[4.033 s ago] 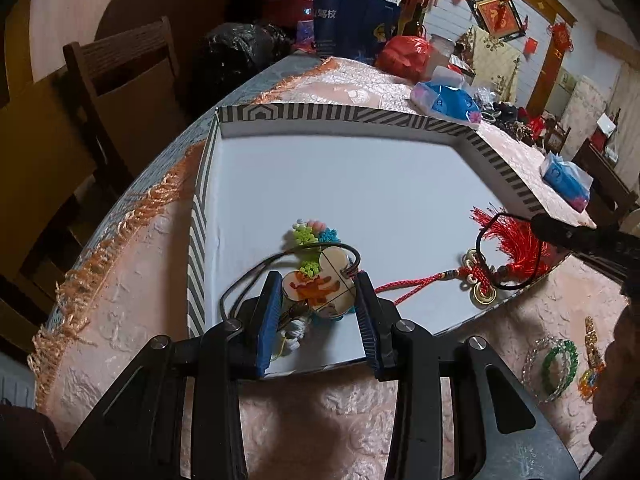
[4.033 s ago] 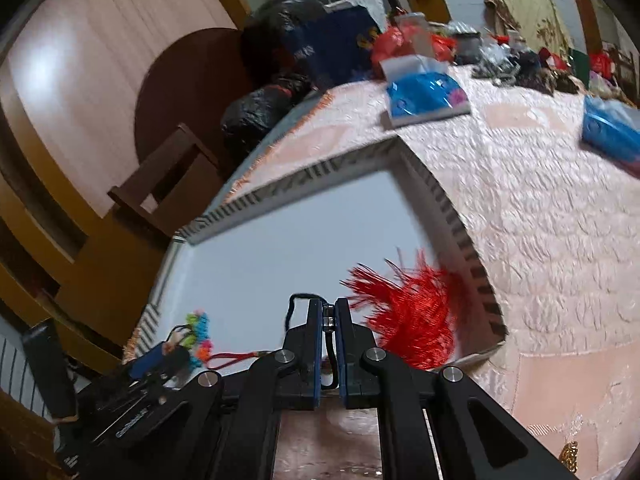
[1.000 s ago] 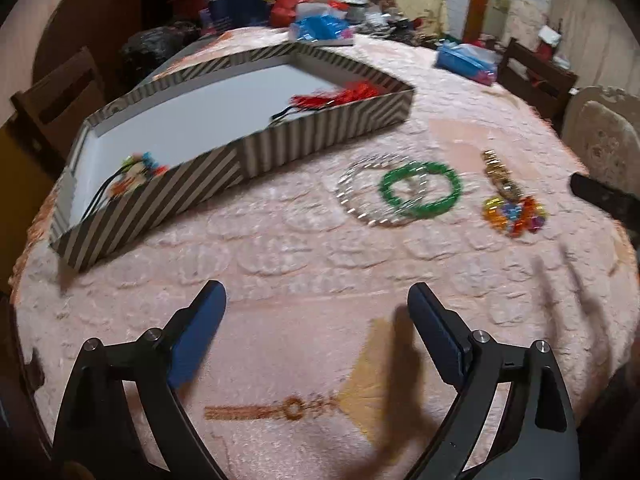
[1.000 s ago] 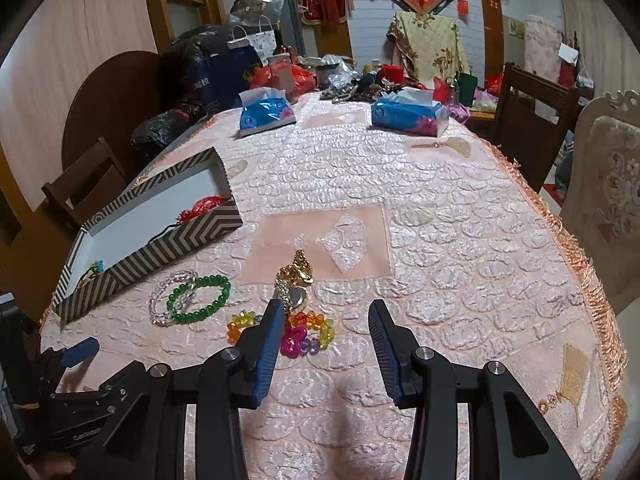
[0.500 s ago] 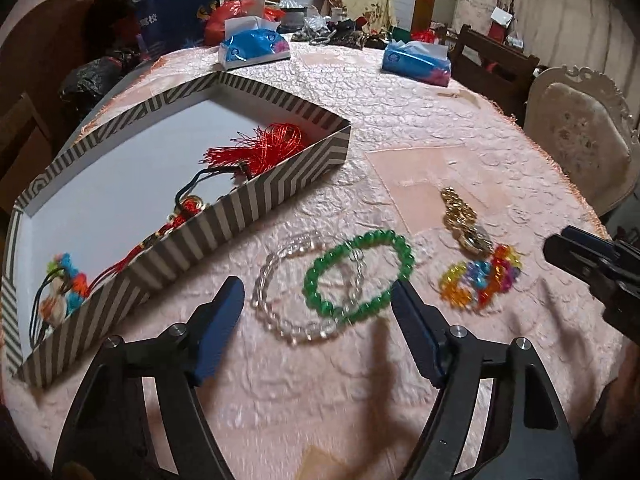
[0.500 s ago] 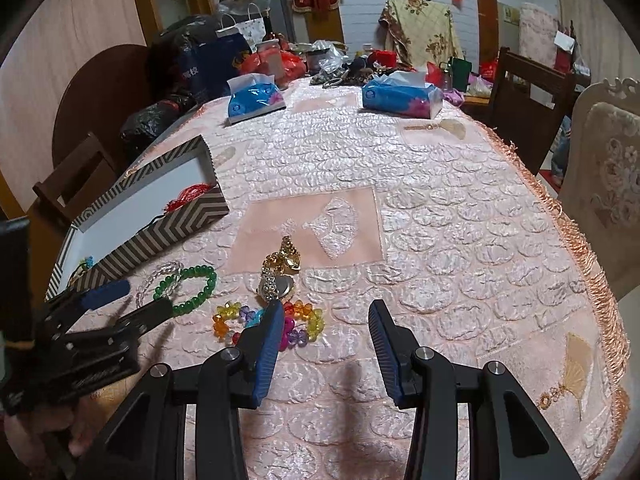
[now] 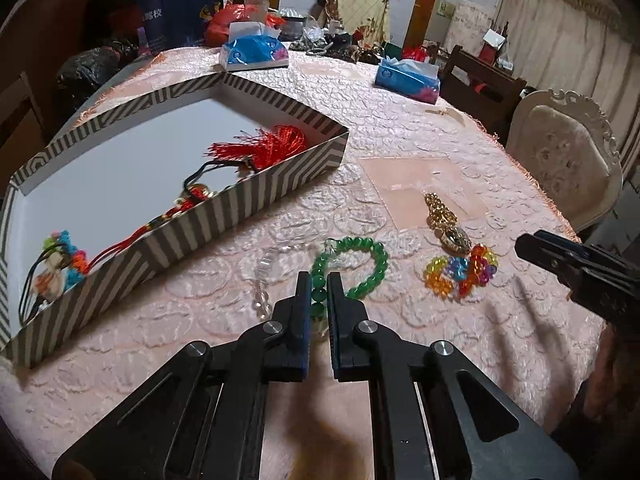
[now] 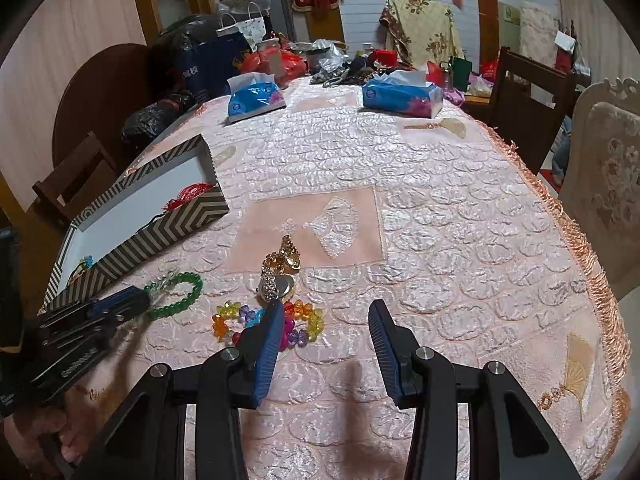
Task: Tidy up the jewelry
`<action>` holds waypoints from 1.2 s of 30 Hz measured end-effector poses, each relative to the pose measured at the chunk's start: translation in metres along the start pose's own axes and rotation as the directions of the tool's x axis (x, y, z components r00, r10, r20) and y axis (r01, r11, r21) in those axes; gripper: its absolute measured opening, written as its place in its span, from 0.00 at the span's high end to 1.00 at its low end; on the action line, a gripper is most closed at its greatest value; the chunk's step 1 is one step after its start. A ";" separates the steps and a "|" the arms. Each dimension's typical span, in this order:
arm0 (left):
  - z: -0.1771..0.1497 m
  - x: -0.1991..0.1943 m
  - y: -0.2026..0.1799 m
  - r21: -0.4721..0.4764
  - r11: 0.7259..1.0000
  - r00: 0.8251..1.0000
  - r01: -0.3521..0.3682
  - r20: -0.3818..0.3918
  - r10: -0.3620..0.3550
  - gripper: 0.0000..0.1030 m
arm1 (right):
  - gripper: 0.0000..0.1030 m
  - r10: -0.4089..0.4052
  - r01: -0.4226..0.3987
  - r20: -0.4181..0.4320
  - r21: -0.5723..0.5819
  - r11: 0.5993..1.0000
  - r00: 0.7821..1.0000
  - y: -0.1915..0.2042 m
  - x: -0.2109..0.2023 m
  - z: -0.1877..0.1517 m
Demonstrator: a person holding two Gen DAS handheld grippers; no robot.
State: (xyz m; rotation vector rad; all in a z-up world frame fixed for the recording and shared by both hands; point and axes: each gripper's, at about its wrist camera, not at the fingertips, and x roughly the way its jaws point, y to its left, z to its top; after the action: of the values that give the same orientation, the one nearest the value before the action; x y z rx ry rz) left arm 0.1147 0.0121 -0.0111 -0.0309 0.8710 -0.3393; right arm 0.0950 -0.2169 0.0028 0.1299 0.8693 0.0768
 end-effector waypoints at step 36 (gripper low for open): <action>-0.021 -0.007 0.019 0.063 0.996 0.997 0.062 -0.058 -0.059 0.61 | 0.59 0.067 -0.066 0.013 -0.045 0.997 0.998 0.017 0.000 -0.003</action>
State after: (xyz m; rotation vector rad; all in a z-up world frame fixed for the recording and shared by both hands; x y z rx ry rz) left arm 0.0998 0.0344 -0.0231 0.0121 0.9156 -0.4266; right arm 0.0921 -0.2000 0.0036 0.1175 0.8478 0.1572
